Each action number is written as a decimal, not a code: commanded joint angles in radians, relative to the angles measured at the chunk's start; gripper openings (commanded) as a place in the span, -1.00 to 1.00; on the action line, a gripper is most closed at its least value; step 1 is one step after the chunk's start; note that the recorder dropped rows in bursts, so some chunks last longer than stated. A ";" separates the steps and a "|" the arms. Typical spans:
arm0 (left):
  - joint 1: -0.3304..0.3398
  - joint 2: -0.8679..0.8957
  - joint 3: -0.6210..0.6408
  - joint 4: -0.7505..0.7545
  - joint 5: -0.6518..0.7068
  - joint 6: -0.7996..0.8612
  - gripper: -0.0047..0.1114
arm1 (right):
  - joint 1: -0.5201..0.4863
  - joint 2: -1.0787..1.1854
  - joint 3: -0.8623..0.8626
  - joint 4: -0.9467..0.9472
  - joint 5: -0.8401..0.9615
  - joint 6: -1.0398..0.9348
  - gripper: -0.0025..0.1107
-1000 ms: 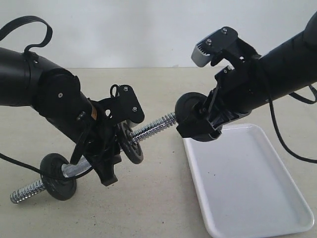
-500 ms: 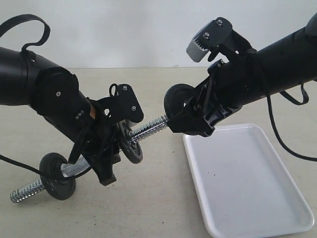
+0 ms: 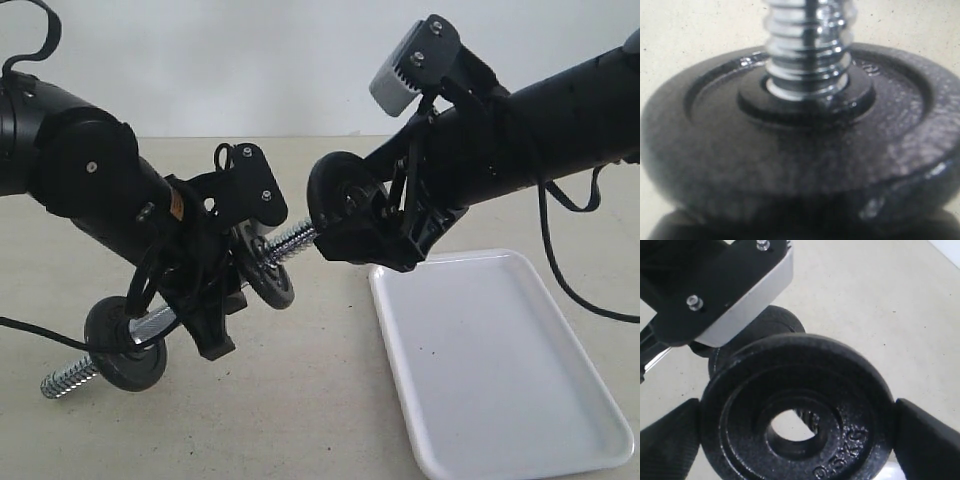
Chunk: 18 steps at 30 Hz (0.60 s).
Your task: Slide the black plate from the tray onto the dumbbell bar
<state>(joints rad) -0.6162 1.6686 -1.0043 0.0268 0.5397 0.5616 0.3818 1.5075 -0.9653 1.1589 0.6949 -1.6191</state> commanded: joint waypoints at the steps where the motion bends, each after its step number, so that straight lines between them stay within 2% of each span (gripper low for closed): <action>1: -0.005 -0.057 -0.026 0.008 -0.097 0.008 -0.84 | 0.000 -0.022 -0.005 0.062 0.009 -0.039 -0.96; 9: -0.015 -0.057 -0.026 -0.010 -0.092 0.008 -0.84 | 0.000 -0.022 -0.005 0.062 -0.041 -0.067 -0.96; 18: -0.035 -0.057 -0.026 -0.012 -0.097 0.008 -0.84 | 0.000 -0.020 -0.005 0.051 0.008 -0.090 -0.96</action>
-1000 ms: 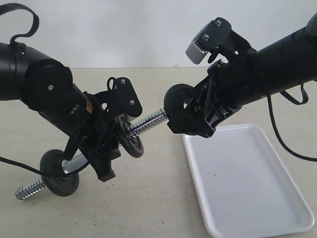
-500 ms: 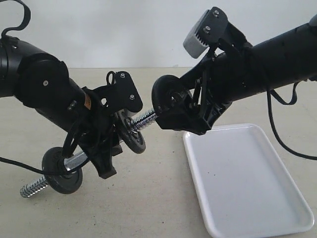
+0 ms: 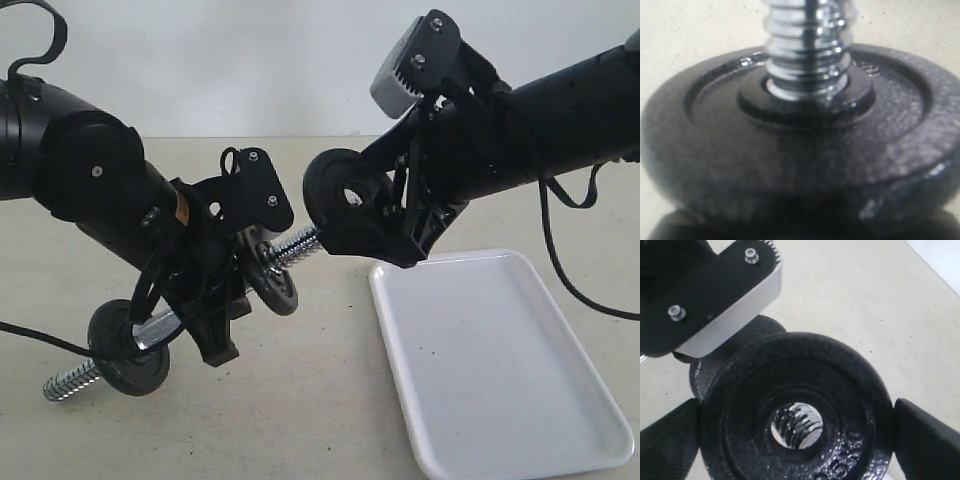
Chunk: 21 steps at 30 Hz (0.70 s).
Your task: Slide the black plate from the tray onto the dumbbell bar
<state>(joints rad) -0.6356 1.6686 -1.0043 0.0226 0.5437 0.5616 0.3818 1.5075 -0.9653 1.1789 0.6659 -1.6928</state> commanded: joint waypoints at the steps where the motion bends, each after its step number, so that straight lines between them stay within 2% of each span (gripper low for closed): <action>1: -0.016 -0.057 -0.026 -0.008 -0.101 0.008 -0.84 | 0.000 -0.020 -0.005 0.022 0.039 -0.016 -0.96; 21: -0.016 -0.057 -0.026 -0.004 -0.106 0.008 -0.84 | -0.004 -0.020 -0.005 -0.076 0.033 0.009 -0.96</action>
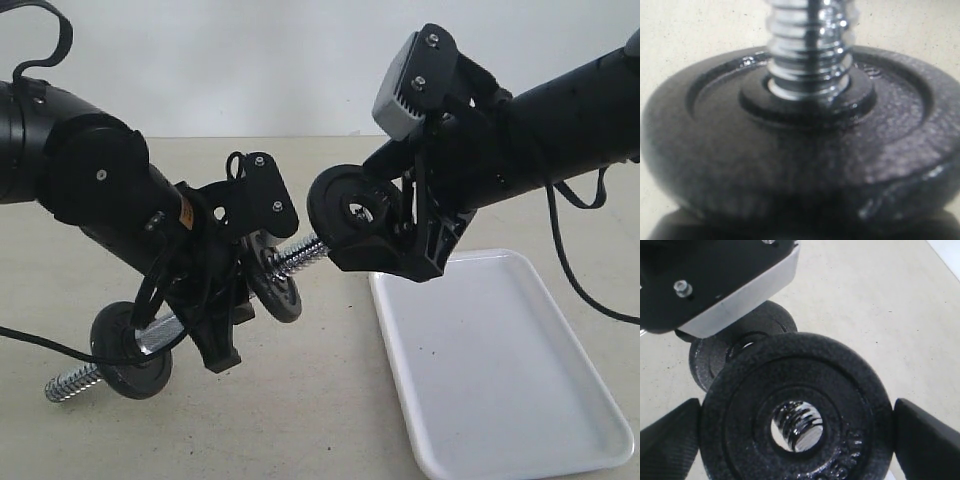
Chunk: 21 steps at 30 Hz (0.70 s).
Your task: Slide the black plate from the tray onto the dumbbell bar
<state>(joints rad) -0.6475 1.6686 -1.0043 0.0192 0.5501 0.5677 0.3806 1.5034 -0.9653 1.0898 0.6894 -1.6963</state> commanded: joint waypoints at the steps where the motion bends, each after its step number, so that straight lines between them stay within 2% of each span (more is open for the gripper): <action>1: -0.004 -0.057 -0.026 0.000 -0.115 0.002 -0.84 | -0.003 -0.016 -0.005 0.013 0.009 0.012 -0.96; 12: -0.002 -0.057 -0.026 0.004 -0.149 -0.008 -0.84 | -0.003 -0.016 -0.005 -0.004 0.002 0.031 -0.96; 21: -0.002 -0.057 -0.026 -0.003 -0.231 -0.052 -0.84 | -0.003 -0.018 -0.005 -0.004 -0.015 0.031 -0.96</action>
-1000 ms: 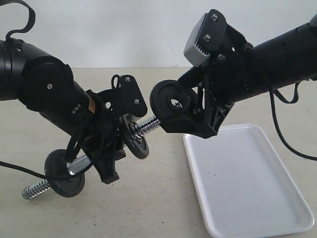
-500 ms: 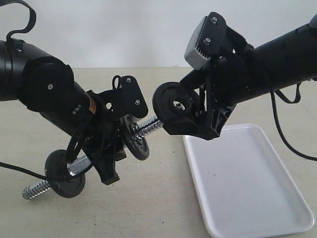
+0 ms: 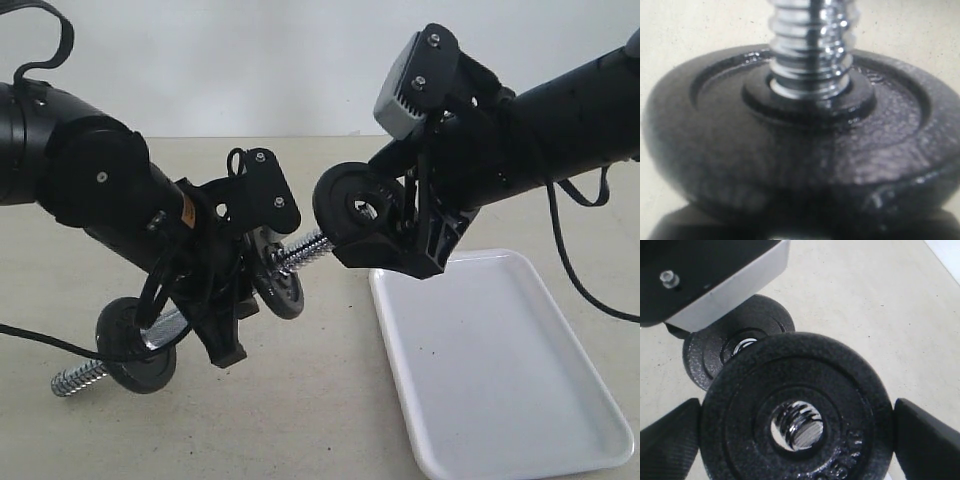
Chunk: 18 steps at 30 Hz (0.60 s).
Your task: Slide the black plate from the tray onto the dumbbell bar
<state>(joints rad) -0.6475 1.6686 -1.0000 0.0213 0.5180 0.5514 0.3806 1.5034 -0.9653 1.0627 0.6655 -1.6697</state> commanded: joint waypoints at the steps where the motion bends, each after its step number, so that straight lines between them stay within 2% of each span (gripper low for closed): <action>1: -0.002 -0.057 -0.031 -0.005 -0.203 -0.039 -0.84 | -0.003 -0.018 -0.005 0.024 0.005 0.004 -0.96; 18: -0.002 -0.057 -0.031 -0.005 -0.243 -0.068 -0.84 | -0.003 -0.031 -0.005 0.082 -0.033 -0.026 -0.96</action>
<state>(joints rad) -0.6475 1.6704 -0.9936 0.0256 0.4557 0.5067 0.3806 1.5020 -0.9653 1.0979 0.6125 -1.6820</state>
